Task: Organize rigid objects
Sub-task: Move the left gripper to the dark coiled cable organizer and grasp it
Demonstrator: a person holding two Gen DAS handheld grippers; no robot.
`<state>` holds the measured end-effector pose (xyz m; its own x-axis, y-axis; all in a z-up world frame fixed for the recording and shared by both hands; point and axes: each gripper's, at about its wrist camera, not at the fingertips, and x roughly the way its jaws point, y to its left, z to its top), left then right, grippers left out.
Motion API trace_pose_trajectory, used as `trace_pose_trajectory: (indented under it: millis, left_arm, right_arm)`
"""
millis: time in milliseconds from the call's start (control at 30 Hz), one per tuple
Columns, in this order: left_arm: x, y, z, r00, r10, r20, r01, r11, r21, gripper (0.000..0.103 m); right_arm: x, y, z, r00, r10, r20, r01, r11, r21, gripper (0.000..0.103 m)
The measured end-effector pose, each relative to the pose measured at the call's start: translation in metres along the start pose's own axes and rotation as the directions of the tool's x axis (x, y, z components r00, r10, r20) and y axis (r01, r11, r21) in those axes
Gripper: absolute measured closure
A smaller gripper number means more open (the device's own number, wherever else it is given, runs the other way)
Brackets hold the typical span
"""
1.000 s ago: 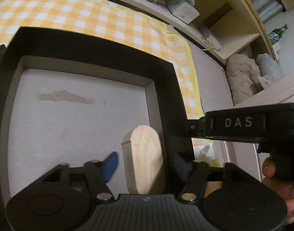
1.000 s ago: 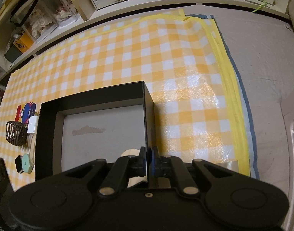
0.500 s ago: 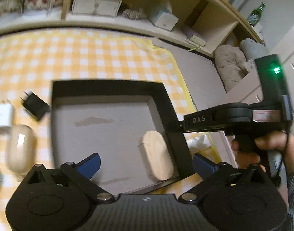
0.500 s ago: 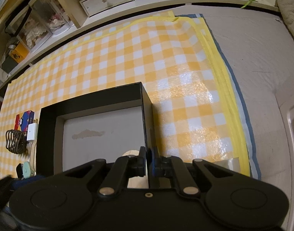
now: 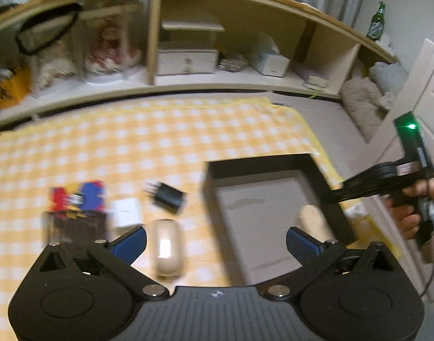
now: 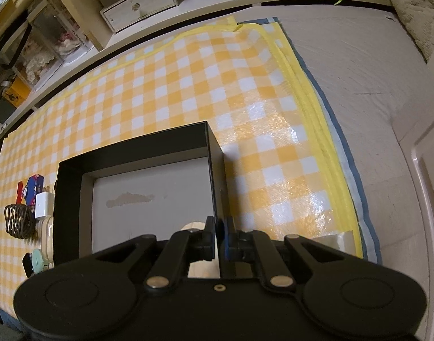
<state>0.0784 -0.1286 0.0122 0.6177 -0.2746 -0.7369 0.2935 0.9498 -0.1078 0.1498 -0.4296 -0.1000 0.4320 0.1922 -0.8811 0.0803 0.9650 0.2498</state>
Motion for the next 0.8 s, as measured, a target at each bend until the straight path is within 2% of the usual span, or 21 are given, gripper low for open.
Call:
trace_pose_trajectory:
  millis: [133,267,433,600,800]
  left_arm:
    - [-0.004,0.026,0.001,0.994,0.107,0.009,-0.107,0.994,0.034,0.000]
    - [0.004,0.056,0.000,0.982,0.186,-0.024,-0.186,0.982,0.021,0.000]
    - [0.024,0.084,-0.002,0.949,0.312,-0.050,-0.310,0.950,0.032,0.000]
    - [0.048,0.104,-0.004,0.930,0.354,-0.101,-0.358,0.933,-0.025,0.000]
    - [0.072,0.108,-0.004,0.920,0.374,-0.118,-0.383,0.922,-0.058,0.000]
  right_arm:
    - [-0.001,0.000,-0.001,1.000,-0.007,0.006,0.006,1.000,0.009,0.096]
    - [-0.001,-0.001,-0.001,1.000,-0.005,0.008,0.005,1.000,0.018,0.096]
    - [-0.001,-0.001,0.000,1.000,-0.007,0.008,0.006,1.000,0.019,0.096]
    - [0.000,-0.002,0.000,1.000,-0.003,0.006,0.002,1.000,0.025,0.096]
    - [0.005,-0.001,-0.001,1.000,-0.011,-0.003,0.012,1.000,0.026,0.095]
